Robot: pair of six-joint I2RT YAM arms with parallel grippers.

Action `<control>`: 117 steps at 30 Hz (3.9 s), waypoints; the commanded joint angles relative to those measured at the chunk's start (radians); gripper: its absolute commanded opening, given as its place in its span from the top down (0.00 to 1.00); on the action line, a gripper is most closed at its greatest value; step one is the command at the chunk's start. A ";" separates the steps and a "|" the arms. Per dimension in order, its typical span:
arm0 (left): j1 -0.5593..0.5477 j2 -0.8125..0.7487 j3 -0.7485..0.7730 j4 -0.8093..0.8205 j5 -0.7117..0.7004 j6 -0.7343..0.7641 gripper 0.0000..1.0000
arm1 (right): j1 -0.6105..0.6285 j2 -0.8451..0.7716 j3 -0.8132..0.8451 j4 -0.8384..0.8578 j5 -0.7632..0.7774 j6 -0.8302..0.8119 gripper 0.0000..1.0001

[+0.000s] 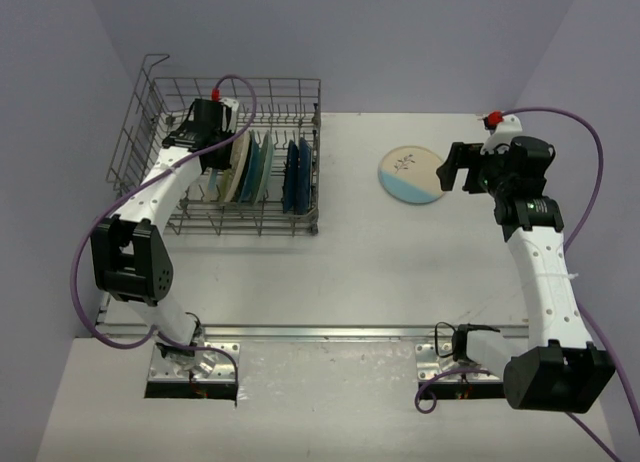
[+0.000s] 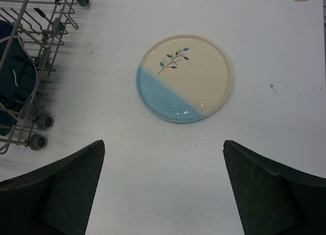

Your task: Unload the plates from the dish rack

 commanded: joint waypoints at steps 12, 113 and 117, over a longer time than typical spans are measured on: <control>0.008 -0.036 0.205 -0.050 -0.021 0.008 1.00 | 0.003 -0.012 -0.016 -0.001 -0.145 0.125 0.01; -1.132 -0.680 -0.840 1.080 -0.433 1.625 0.97 | 0.308 0.442 -0.147 0.844 -0.987 1.271 1.00; -1.132 -0.684 -0.847 1.067 -0.443 1.623 0.66 | 0.290 0.442 -0.151 0.880 -0.987 1.308 1.00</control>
